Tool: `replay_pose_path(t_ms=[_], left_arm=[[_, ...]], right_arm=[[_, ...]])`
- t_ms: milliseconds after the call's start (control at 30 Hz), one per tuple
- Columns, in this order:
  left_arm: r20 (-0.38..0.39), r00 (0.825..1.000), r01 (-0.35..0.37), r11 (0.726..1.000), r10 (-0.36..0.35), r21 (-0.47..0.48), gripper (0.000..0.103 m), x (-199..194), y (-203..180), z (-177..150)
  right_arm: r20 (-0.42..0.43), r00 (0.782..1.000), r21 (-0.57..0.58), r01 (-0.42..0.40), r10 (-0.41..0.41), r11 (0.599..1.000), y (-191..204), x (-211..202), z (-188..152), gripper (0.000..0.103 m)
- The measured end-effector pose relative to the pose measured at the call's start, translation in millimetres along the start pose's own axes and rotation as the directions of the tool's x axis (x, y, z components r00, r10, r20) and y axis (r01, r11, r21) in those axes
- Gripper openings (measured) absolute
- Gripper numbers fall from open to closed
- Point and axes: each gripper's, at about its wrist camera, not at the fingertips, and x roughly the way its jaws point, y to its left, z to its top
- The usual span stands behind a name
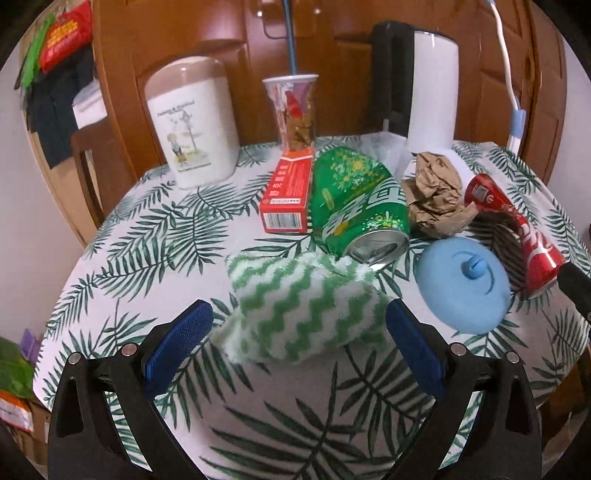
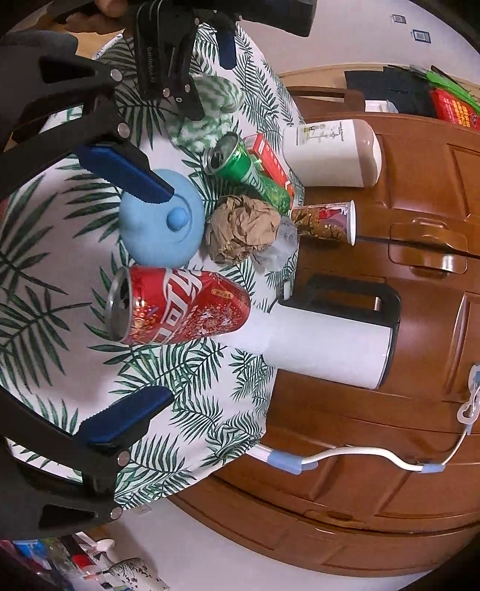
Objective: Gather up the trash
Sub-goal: 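Grasp the green zigzag cloth with the left tool while the right tool grasps the blue lid's knob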
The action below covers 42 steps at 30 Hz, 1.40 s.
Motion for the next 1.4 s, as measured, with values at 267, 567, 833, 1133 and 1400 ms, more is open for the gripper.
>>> replay_pose_path(t_ms=[267, 567, 833, 1133, 1400], left_arm=[[-0.024, 0.999, 0.031, 0.999, -0.031, -0.028, 0.097, 15.1, 3.6, -2.0], [-0.029, 0.999, 0.041, 0.998, -0.043, -0.045, 0.097, 19.4, 5.5, -4.3], [-0.026, 0.998, 0.056, 0.997, -0.057, -0.049, 0.097, 20.7, 5.3, -4.1], [-0.025, 0.997, 0.065, 0.996, -0.067, -0.053, 0.097, 22.1, 5.9, -5.8], [-0.025, 0.997, 0.066, 0.997, -0.068, -0.049, 0.097, 21.9, 5.1, -5.6]], right_arm=[[0.05, 0.996, 0.007, -0.071, 0.07, 0.997, 10.3, -8.2, 2.5, 0.098], [0.003, 0.979, -0.039, -0.202, 0.202, 0.979, 42.8, 4.4, 3.9, 0.068], [-0.116, 0.977, -0.018, -0.182, 0.179, 0.983, 46.3, 49.2, 1.5, 0.055], [-0.131, 0.972, -0.032, -0.203, 0.197, 0.979, 51.4, 59.3, 6.2, 0.035], [-0.155, 0.969, -0.039, -0.2, 0.192, 0.979, 53.2, 66.8, 3.9, 0.034]])
